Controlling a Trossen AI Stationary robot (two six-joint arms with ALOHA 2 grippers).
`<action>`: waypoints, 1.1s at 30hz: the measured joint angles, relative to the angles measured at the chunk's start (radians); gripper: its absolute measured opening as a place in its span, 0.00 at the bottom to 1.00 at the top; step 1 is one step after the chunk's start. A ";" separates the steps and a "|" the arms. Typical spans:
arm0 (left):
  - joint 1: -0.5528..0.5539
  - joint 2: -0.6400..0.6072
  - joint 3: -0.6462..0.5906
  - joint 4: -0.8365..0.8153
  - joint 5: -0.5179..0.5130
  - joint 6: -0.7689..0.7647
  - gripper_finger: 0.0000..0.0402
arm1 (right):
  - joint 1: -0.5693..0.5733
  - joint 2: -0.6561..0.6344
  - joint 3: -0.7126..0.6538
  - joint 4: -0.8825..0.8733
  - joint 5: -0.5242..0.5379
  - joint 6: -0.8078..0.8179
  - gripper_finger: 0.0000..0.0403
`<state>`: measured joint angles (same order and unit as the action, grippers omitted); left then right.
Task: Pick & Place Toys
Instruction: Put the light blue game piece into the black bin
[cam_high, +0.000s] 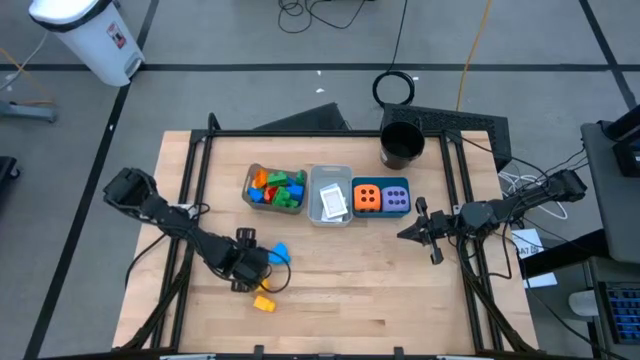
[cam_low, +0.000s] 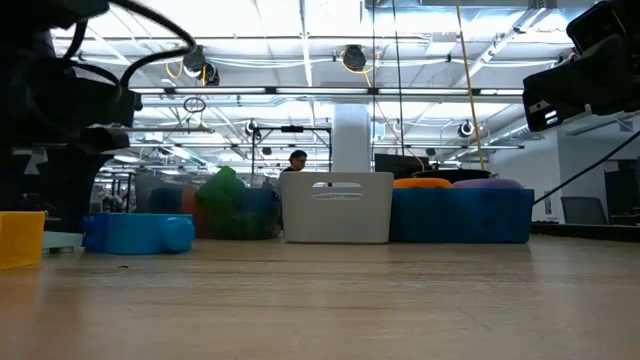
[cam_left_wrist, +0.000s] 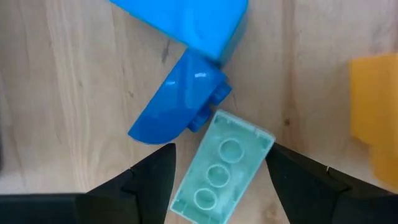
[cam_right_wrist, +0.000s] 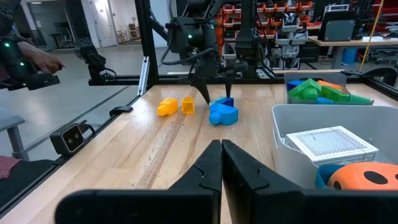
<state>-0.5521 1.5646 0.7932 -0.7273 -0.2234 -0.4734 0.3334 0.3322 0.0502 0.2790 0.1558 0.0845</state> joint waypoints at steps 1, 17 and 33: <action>0.003 0.000 -0.008 0.001 0.006 0.000 0.64 | 0.000 0.000 0.000 0.000 0.000 0.000 0.01; 0.005 -0.007 -0.088 0.102 0.016 -0.053 0.63 | 0.000 0.000 0.000 0.000 0.000 0.000 0.01; 0.005 -0.003 -0.091 0.143 -0.019 -0.143 0.34 | 0.000 0.000 0.000 0.000 0.000 0.000 0.01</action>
<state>-0.5476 1.5612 0.7021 -0.5842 -0.2426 -0.6164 0.3336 0.3322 0.0502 0.2790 0.1558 0.0845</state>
